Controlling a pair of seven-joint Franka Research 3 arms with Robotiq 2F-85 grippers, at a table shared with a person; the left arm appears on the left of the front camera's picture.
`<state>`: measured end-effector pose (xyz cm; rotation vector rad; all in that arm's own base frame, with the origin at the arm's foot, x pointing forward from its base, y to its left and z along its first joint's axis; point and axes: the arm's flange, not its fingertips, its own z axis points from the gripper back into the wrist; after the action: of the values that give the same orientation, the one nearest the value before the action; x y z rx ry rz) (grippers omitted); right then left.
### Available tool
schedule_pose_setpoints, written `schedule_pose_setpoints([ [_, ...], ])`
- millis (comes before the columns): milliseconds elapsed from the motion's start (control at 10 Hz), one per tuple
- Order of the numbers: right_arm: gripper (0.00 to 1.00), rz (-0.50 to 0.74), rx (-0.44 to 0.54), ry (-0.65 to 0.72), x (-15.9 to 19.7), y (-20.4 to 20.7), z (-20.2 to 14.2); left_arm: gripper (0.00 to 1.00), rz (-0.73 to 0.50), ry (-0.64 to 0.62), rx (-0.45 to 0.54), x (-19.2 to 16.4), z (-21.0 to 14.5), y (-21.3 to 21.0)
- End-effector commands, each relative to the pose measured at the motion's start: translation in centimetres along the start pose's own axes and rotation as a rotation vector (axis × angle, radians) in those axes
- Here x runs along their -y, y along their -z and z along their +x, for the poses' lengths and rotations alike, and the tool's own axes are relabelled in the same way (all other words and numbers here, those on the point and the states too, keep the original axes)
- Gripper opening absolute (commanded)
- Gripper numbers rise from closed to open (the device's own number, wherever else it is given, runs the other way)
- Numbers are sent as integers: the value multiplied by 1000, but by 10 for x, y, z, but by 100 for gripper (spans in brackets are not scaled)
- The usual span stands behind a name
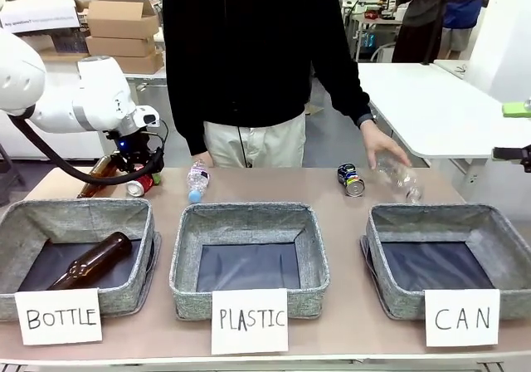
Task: Sort the can waste into the basket.
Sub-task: Pick up the can waste from the table and place it in the right Fabric basket.
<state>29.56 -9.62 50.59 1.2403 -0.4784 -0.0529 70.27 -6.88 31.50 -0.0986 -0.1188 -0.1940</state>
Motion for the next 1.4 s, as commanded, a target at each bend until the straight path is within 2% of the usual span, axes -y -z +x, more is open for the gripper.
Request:
schedule_pose_setpoints([
  [0, 100, 22, 10, -27, -1, 1, 2, 24, 24, -15, -9, 1, 3, -3],
  [100, 100, 22, 10, -27, -1, 1, 2, 0, 19, -16, -12, 1, 3, -4],
  [300, 100, 22, 10, -27, -1, 1, 2, 0, 8, -4, 28, -1, 2, -8],
  [500, 100, 22, 10, -27, -1, 1, 2, 0, -24, -23, 67, -8, -4, -34],
  [700, 100, 22, 10, -27, -1, 1, 2, 0, -48, 38, 109, -11, -46, -112],
  [800, 100, 22, 10, -27, -1, 1, 2, 0, -83, 111, 127, -8, -91, -167],
  [900, 100, 22, 10, -27, -1, 1, 2, 0, -125, 219, 160, -3, -160, -225],
  [1000, 100, 22, 10, -27, -1, 1, 2, 0, -118, 244, 278, 1, -216, -256],
  [1200, 100, 22, 10, -27, -1, 1, 2, 0, -135, 300, 374, 4, -311, -291],
  [1300, 100, 22, 10, -27, -1, 1, 2, 0, -196, 328, 394, 1, -352, -302],
])
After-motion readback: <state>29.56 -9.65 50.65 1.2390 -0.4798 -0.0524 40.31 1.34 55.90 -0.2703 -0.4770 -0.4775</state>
